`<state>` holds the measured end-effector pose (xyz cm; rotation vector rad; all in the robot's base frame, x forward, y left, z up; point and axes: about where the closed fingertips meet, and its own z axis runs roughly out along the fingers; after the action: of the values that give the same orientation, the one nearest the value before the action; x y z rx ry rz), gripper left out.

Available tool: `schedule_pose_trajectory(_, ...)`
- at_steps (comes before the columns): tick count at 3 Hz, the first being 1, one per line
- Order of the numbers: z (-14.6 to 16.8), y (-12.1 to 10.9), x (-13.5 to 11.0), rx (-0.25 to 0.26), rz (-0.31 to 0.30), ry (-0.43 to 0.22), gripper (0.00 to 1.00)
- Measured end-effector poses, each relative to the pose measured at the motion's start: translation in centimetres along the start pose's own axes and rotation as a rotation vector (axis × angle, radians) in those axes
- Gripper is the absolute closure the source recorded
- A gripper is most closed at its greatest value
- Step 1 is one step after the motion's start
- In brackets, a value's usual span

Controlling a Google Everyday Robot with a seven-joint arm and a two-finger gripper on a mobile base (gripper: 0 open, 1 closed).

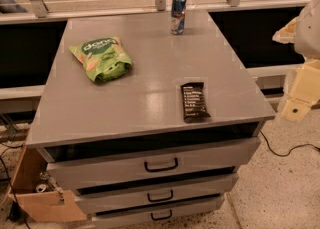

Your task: Pick green rice chip bag

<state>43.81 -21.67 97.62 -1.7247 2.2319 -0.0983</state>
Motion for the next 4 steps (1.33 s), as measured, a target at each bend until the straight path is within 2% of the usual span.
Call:
schedule_pose_trajectory(1, 0.0, 0.0, 0.0, 0.000, -0.001, -0.001, 0.00)
schedule_pose_trajectory(2, 1.2, -1.7, -4.2, -0.003, -0.076, -0.091, 0.00)
schedule_pose_trajectory(3, 3.2, -4.3, -11.7, -0.013, -0.178, -0.218, 0.00)
schedule_pose_trajectory(4, 5.3, -5.8, -20.1, -0.053, -0.267, -0.364, 0.00)
